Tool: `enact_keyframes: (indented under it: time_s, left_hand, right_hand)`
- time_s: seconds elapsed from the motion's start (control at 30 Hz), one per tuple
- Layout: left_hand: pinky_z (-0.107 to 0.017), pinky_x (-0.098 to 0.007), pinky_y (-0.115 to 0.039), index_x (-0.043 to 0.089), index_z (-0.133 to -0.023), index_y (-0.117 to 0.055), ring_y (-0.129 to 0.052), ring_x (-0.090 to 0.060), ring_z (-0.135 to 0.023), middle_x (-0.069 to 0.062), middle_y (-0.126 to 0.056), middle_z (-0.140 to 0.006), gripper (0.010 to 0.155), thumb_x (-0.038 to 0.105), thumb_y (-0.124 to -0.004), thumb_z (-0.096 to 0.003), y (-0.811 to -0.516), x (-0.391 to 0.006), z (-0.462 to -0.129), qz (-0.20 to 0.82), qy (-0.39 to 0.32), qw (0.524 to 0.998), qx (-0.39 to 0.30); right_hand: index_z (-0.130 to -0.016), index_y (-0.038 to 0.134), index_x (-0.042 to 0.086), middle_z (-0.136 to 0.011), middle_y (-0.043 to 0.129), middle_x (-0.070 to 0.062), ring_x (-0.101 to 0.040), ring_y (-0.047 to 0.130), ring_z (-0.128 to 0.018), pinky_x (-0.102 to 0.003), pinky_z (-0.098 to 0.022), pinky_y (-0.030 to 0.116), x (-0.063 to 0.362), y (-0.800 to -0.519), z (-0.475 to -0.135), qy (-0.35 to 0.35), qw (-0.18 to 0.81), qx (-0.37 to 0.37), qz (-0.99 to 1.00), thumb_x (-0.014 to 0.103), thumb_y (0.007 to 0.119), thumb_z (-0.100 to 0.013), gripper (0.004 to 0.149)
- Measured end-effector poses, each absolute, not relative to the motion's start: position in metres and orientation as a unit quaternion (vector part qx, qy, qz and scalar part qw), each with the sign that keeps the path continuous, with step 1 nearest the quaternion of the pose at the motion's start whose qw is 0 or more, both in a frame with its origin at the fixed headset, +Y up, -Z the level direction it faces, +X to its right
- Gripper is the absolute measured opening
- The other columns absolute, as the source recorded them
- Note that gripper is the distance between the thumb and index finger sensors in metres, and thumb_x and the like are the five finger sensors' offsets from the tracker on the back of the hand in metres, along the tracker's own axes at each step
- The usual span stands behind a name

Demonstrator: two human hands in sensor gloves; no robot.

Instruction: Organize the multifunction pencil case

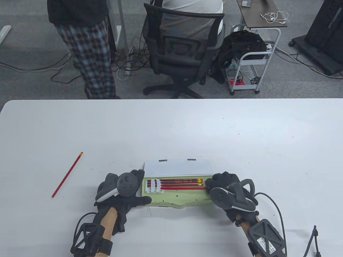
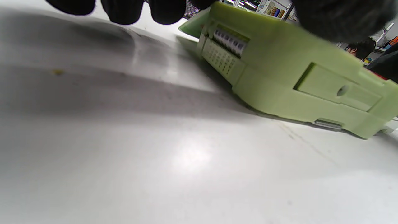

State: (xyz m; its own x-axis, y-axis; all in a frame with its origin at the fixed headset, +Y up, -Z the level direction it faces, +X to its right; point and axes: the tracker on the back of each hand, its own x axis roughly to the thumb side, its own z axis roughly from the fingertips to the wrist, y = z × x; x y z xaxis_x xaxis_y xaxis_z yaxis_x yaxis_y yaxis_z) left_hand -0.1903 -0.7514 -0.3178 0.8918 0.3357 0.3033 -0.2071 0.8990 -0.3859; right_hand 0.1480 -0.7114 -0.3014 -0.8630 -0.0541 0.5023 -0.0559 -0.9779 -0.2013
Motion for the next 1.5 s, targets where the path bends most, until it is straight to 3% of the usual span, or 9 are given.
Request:
enact_keyframes:
  time_s: [0.5, 0.67, 0.87, 1.17, 1.5]
  left_hand:
    - [-0.067, -0.079, -0.050, 0.010, -0.117, -0.026, -0.052, -0.061, -0.108, -0.027, -0.041, -0.125, 0.107, 0.067, -0.069, -0.0369, -0.751, -0.189, -0.318, 0.141, -0.183, 0.957, -0.176]
    - [-0.067, -0.079, -0.050, 0.010, -0.117, -0.027, -0.052, -0.061, -0.108, -0.027, -0.042, -0.125, 0.107, 0.067, -0.069, -0.0371, -0.751, -0.189, -0.318, 0.140, -0.183, 0.957, -0.177]
    - [-0.067, -0.079, -0.050, 0.010, -0.117, -0.027, -0.052, -0.061, -0.108, -0.027, -0.042, -0.125, 0.107, 0.067, -0.069, -0.0372, -0.751, -0.189, -0.317, 0.139, -0.183, 0.957, -0.178]
    - [-0.067, -0.079, -0.050, 0.010, -0.117, -0.027, -0.052, -0.061, -0.108, -0.028, -0.041, -0.125, 0.107, 0.067, -0.069, -0.0375, -0.751, -0.189, -0.318, 0.137, -0.183, 0.957, -0.178]
    - [-0.067, -0.079, -0.050, 0.009, -0.117, -0.027, -0.052, -0.061, -0.108, -0.028, -0.041, -0.125, 0.107, 0.067, -0.069, -0.0374, -0.751, -0.188, -0.318, 0.135, -0.183, 0.957, -0.178]
  right_hand:
    - [-0.083, 0.087, 0.018, -0.078, 0.089, -0.011, -0.036, 0.093, -0.067, -0.056, -0.058, 0.079, 0.151, -0.710, -0.302, -0.105, 0.015, 0.252, 0.962, 0.038, 0.081, -0.046, 0.042]
    - [-0.088, 0.083, 0.014, -0.083, 0.086, -0.015, -0.040, 0.091, -0.071, -0.058, -0.059, 0.077, 0.168, -0.699, -0.305, -0.118, 0.092, 0.202, 0.968, 0.039, 0.074, -0.049, 0.048]
    - [-0.096, 0.074, 0.008, -0.095, 0.076, -0.025, -0.051, 0.083, -0.082, -0.064, -0.062, 0.071, 0.184, -0.704, -0.310, -0.086, 0.107, 0.132, 0.982, 0.040, 0.071, -0.051, 0.056]
    - [-0.107, 0.058, 0.003, -0.106, 0.055, -0.035, -0.062, 0.064, -0.092, -0.071, -0.066, 0.060, 0.172, -0.718, -0.313, -0.029, 0.044, 0.111, 0.992, 0.043, 0.072, -0.051, 0.071]
    - [-0.107, 0.056, 0.002, -0.106, 0.055, -0.036, -0.062, 0.063, -0.093, -0.071, -0.066, 0.059, 0.161, -0.720, -0.311, -0.039, 0.027, 0.119, 0.992, 0.043, 0.072, -0.051, 0.071]
